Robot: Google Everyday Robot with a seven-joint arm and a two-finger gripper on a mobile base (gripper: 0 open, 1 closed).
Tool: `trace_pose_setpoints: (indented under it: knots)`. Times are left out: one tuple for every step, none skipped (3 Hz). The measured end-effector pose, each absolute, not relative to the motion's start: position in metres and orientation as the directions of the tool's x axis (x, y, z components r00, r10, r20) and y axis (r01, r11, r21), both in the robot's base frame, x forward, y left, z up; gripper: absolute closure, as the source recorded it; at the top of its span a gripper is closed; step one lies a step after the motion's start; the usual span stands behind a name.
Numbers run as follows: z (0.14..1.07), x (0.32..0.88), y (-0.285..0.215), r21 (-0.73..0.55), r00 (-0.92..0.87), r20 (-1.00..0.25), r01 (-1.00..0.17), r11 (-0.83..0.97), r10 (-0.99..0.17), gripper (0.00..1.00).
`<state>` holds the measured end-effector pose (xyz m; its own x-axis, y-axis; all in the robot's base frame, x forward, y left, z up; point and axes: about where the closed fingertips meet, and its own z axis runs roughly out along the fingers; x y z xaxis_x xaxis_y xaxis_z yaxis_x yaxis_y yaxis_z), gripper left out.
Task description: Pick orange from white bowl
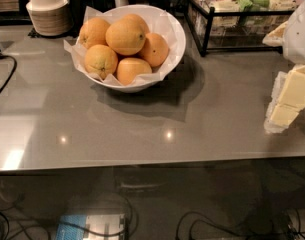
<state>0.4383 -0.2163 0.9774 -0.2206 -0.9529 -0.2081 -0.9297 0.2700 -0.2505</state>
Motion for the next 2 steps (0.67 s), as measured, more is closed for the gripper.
trace_pose_setpoints:
  knots:
    - [0.977,0.438,-0.216,-0.251,-0.220,-0.208,-0.930,0.270,-0.953,0.00]
    - [0.981,0.449,-0.190,-0.252,-0.126,-0.255,-0.948,0.192,-0.959,0.00]
